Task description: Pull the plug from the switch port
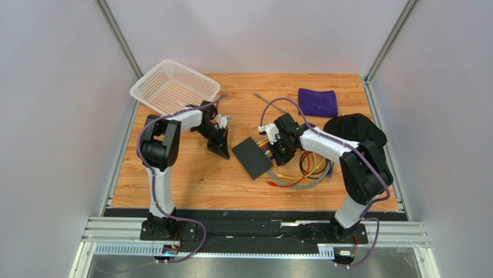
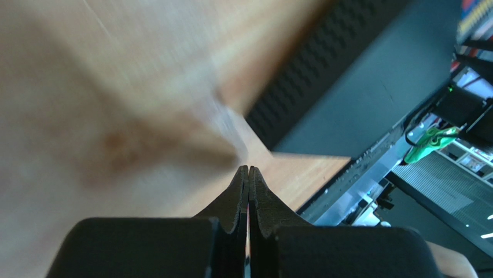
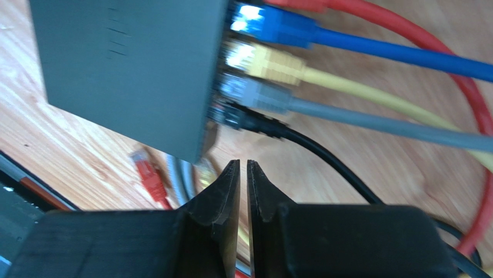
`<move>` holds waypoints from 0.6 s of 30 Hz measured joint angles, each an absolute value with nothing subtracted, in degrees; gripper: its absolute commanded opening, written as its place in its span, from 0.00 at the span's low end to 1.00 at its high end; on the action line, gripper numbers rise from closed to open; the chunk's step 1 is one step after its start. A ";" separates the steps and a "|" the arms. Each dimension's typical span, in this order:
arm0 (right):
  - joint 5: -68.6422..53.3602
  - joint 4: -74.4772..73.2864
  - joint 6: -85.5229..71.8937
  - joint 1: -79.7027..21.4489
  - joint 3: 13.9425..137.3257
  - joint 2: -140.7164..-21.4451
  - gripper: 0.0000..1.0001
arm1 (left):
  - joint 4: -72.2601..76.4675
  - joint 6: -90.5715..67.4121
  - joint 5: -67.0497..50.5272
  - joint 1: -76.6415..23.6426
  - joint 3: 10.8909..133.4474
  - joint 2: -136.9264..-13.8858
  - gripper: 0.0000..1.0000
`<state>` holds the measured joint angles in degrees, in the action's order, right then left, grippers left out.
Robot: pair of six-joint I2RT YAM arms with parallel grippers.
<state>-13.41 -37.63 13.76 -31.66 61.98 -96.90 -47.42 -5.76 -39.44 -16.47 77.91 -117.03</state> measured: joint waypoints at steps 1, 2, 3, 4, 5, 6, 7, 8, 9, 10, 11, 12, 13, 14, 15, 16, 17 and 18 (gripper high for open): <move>-13.63 -37.36 13.61 -32.40 62.00 -97.08 0.12 | -47.13 -5.76 -39.40 -16.47 79.02 -118.83 0.00; -13.82 -37.10 13.50 -33.19 62.02 -97.36 0.12 | -46.89 -5.76 -39.48 -16.47 80.27 -120.49 0.00; -14.09 -36.95 13.32 -33.95 62.04 -97.76 0.12 | -47.31 -5.98 -40.45 -16.47 81.69 -121.91 0.00; -14.09 -36.88 13.28 -34.48 62.11 -98.17 0.11 | -47.48 -6.09 -41.06 -16.47 82.94 -122.89 0.00; -14.13 -36.84 13.30 -35.20 62.22 -98.85 0.11 | -47.70 -6.11 -41.34 -16.49 84.49 -123.76 0.00; -14.17 -36.82 13.28 -35.73 62.46 -99.61 0.11 | -47.70 -6.11 -41.56 -16.51 86.11 -124.64 0.00; -14.33 -36.88 13.23 -35.97 62.72 -100.27 0.11 | -47.66 -6.09 -41.71 -16.53 87.64 -125.56 0.00; -14.50 -37.01 13.06 -36.38 63.20 -101.32 0.11 | -47.48 -6.11 -42.15 -16.56 89.14 -126.52 0.00; -14.66 -37.08 12.95 -36.75 63.53 -101.95 0.10 | -47.48 -6.09 -42.59 -16.56 90.15 -127.15 0.00; -14.74 -37.12 12.82 -37.10 63.83 -102.28 0.10 | -47.51 -6.07 -43.03 -16.58 91.24 -127.90 0.00; -14.94 -37.19 12.67 -37.56 64.20 -102.56 0.10 | -47.42 -6.04 -43.55 -16.64 92.27 -128.57 0.00; -15.11 -37.19 12.60 -38.11 64.55 -102.63 0.11 | -47.42 -5.96 -43.90 -16.71 93.12 -129.12 0.00; -15.20 -37.23 12.47 -38.65 64.82 -102.65 0.11 | -47.44 -5.87 -44.07 -16.80 93.80 -129.56 0.00; -15.20 -37.28 12.40 -39.16 65.10 -102.65 0.11 | -47.48 -5.78 -44.29 -16.86 94.50 -129.99 0.00; -15.20 -37.34 12.27 -39.72 65.45 -102.65 0.12 | -47.44 -5.74 -44.51 -16.91 95.13 -130.39 0.00; -15.20 -37.47 12.19 -40.05 65.76 -102.65 0.12 | -47.37 -5.72 -44.62 -16.95 95.31 -130.50 0.00; -15.14 -37.98 12.21 -40.32 66.26 -102.65 0.14 | -47.35 -5.69 -44.64 -16.97 95.31 -130.52 0.00; -15.09 -38.74 12.23 -40.47 66.92 -102.65 0.15 | -47.42 -5.69 -44.62 -16.99 95.31 -130.52 0.00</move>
<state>-15.09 -38.74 12.23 -40.47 66.92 -102.65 -47.42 -5.69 -44.62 -16.99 95.31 -130.52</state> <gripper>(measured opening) 0.118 0.007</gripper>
